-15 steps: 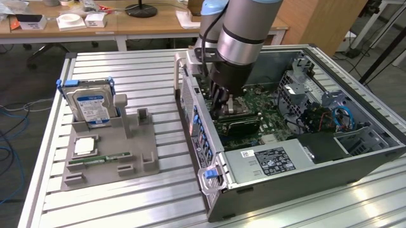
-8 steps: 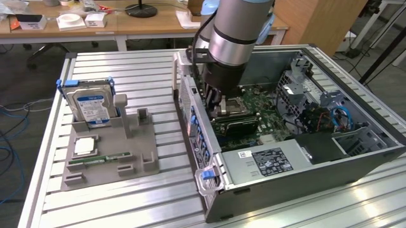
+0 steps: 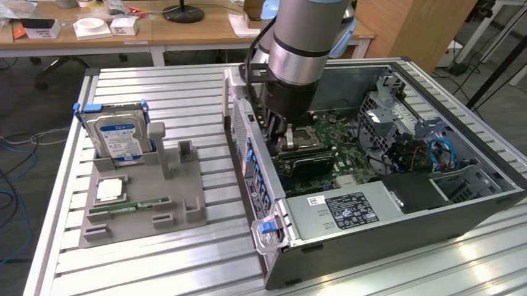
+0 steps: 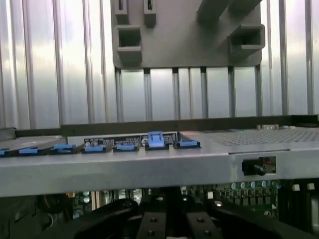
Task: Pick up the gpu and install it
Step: 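Press down on the gpu until it lock into place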
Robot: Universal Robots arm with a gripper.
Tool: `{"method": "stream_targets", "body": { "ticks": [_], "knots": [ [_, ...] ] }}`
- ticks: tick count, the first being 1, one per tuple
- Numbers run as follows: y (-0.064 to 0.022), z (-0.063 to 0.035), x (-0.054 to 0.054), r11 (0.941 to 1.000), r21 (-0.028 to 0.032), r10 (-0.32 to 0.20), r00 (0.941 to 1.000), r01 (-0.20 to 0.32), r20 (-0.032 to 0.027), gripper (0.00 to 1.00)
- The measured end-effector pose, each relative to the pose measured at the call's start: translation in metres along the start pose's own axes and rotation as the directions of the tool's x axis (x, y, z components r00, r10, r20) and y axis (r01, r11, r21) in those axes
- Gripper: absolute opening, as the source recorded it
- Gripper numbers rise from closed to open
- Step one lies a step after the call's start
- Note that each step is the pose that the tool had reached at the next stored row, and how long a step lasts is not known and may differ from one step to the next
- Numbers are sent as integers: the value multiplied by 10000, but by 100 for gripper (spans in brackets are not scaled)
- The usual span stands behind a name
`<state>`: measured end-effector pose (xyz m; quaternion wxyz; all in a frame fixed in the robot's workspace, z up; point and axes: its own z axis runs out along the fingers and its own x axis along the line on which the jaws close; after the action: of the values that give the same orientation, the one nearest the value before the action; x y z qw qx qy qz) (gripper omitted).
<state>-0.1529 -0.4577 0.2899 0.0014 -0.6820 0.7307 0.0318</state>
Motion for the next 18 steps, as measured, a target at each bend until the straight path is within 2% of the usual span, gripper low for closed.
{"method": "stream_targets", "body": {
  "ticks": [3, 4, 8, 10, 12, 16, 17, 18],
  "knots": [
    [7, -136, -6, 10000, -6, 6, 10000, -6, -1, 11],
    [11, -151, -5, 10000, -8, 6, 10000, -6, -3, 11],
    [68, -142, 4, 10000, -11, 20, 10000, -20, -2, 11],
    [67, -136, 19, 10000, -7, 20, 10000, -20, -14, 11],
    [67, -113, 32, 10000, 23, 30, 10000, -30, -44, 11],
    [62, -52, 63, 10000, 22, 95, 9999, -95, -71, 11],
    [59, -32, 68, 9999, 28, 120, 9999, -119, -70, 11],
    [58, 2, 70, 9999, 43, 147, 9999, -147, -34, 11]
  ]
}}
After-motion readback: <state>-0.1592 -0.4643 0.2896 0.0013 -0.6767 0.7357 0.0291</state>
